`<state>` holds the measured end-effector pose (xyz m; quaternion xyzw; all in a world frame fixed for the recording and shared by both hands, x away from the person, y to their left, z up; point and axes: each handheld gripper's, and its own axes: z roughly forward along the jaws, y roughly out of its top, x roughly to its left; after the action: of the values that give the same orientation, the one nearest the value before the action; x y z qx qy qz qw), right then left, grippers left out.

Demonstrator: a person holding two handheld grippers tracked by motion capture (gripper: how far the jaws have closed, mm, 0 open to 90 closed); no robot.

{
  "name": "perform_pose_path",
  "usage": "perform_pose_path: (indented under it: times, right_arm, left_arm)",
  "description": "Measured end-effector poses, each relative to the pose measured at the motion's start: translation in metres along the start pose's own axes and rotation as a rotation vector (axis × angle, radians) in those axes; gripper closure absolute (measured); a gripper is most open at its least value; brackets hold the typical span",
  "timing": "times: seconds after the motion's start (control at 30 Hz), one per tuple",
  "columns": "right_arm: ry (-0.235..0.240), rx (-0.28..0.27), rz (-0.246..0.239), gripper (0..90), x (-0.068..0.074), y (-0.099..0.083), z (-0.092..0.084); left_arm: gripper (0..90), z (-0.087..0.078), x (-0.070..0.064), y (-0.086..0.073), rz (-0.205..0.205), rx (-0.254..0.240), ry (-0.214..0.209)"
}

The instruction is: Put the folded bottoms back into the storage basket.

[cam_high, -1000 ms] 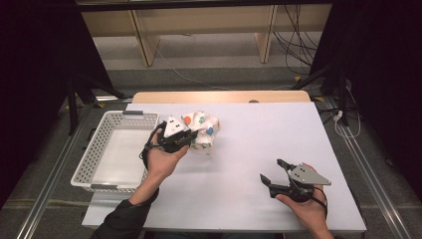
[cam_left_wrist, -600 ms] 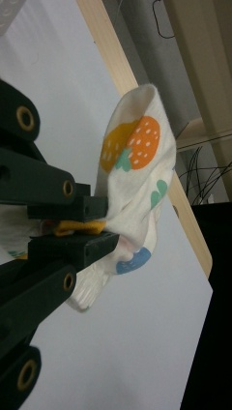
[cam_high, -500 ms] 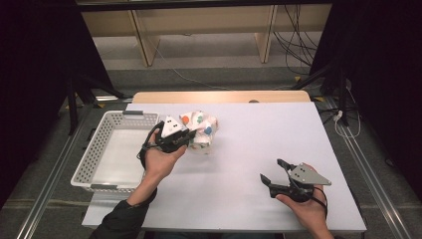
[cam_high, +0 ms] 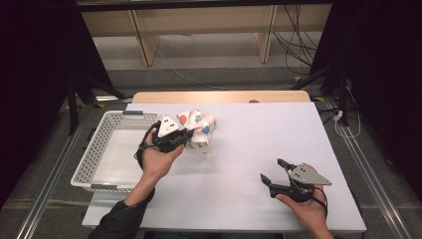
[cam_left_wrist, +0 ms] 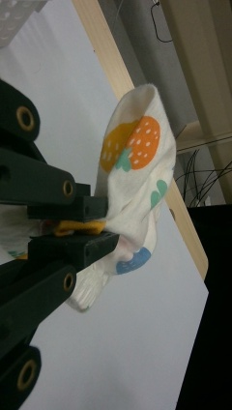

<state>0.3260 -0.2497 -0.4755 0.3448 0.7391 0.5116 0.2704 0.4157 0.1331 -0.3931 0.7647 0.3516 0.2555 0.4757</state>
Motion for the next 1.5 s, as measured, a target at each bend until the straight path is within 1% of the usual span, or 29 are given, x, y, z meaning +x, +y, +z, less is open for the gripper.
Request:
perform_pose_path:
  times: [0.17, 0.3, 0.57, 0.77, 1.5]
  right_arm:
    - [-0.001, -0.006, 0.002, 21.6, 0.000, 0.000, 0.000]
    - [-0.004, 0.005, -0.001, 21.8, 0.000, 0.000, -0.001]
    - [-0.006, 0.000, -0.003, 21.8, 0.000, 0.000, -0.001]
    - [-0.006, 0.000, -0.003, 21.8, 0.000, 0.000, -0.001]
    - [-0.006, -0.006, -0.006, 21.8, 0.000, 0.000, -0.001]
  left_arm:
    - [82.4, -0.001, 0.000, 0.000, -0.001, -0.003, 0.003]
    - [82.4, -0.002, 0.001, 0.000, 0.001, -0.002, 0.005]
    - [82.4, -0.004, 0.002, 0.000, 0.001, -0.003, 0.007]
    - [82.4, -0.006, 0.004, 0.000, -0.007, -0.008, 0.010]
    - [82.3, -0.012, 0.008, 0.001, -0.010, -0.012, 0.017]
